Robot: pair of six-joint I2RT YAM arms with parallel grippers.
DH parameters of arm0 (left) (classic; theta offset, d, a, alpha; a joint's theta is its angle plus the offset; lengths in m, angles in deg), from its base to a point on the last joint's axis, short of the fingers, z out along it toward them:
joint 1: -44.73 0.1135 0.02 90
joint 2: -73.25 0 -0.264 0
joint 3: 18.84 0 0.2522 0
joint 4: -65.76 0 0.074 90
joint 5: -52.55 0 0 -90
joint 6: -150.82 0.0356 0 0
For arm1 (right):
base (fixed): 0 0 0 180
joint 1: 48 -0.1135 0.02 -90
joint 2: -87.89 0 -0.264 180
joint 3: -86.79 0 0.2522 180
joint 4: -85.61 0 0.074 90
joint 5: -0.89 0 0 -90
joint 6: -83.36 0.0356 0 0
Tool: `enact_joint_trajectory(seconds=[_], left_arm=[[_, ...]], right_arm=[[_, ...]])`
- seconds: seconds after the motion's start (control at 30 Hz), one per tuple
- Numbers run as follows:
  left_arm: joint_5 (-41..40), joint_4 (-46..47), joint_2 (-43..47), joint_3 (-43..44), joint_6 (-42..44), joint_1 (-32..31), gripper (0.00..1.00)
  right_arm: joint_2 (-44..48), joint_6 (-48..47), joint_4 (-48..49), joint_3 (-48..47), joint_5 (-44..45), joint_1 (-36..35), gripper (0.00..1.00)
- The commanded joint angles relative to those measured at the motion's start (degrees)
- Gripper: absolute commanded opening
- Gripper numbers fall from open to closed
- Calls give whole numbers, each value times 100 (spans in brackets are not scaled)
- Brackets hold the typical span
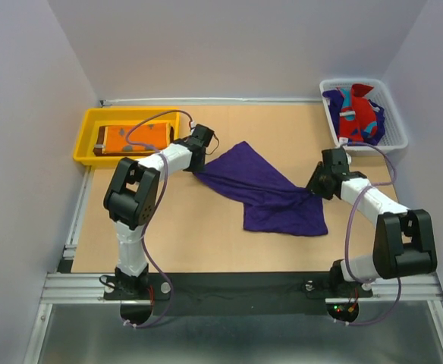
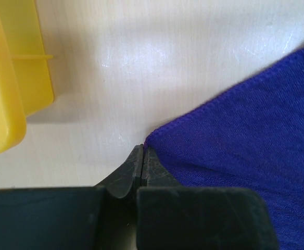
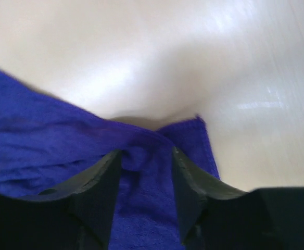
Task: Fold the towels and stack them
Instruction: Flatten out the crumpled towel
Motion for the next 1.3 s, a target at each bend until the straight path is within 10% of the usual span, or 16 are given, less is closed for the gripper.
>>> enact_joint_trajectory(seconds=[0.0,0.43,1.27], left_arm=[[170,-77,153,319,402,28,0],[267,64,355,284,438,28,0],[355,196,320,169,455,-86,0]], right_arm=[[-319,-1290,238,-1182,-625,-508,52],[-3494,-4289,195,-4542,-2207,-1397,56],[-5885,-4976,124,-6811,-2841,-1643,52]])
